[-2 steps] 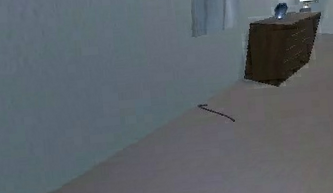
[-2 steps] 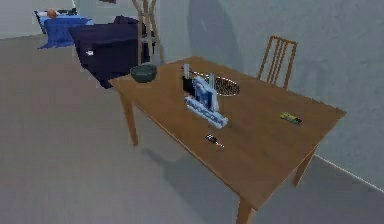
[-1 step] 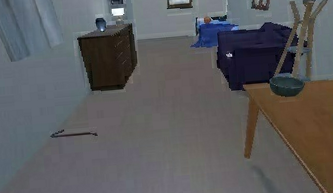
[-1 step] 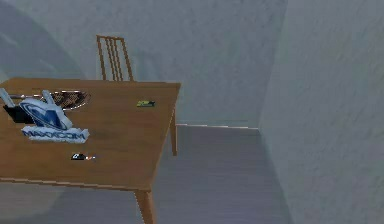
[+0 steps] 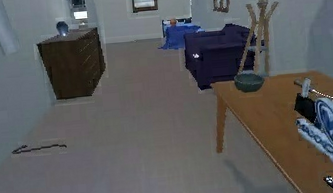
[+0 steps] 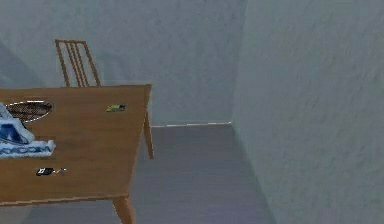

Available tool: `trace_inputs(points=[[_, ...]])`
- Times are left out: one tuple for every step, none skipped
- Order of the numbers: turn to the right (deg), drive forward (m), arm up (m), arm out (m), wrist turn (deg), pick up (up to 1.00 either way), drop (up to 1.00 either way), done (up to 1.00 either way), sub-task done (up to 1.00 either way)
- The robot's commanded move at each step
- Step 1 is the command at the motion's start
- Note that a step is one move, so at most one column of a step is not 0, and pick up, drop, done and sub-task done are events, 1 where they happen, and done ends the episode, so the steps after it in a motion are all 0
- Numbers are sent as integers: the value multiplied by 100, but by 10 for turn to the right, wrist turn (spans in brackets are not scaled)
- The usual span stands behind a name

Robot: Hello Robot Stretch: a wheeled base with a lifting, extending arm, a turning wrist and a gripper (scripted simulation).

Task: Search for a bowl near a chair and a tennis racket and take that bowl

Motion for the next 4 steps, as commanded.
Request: trace_inputs(points=[[0,85,0,0,0,0,0,0,0],[-390,0,0,0,0,0,0,0,0],[0,0,50,0,0,0,0,0,0],[0,0,38,0,0,0,0,0,0]])
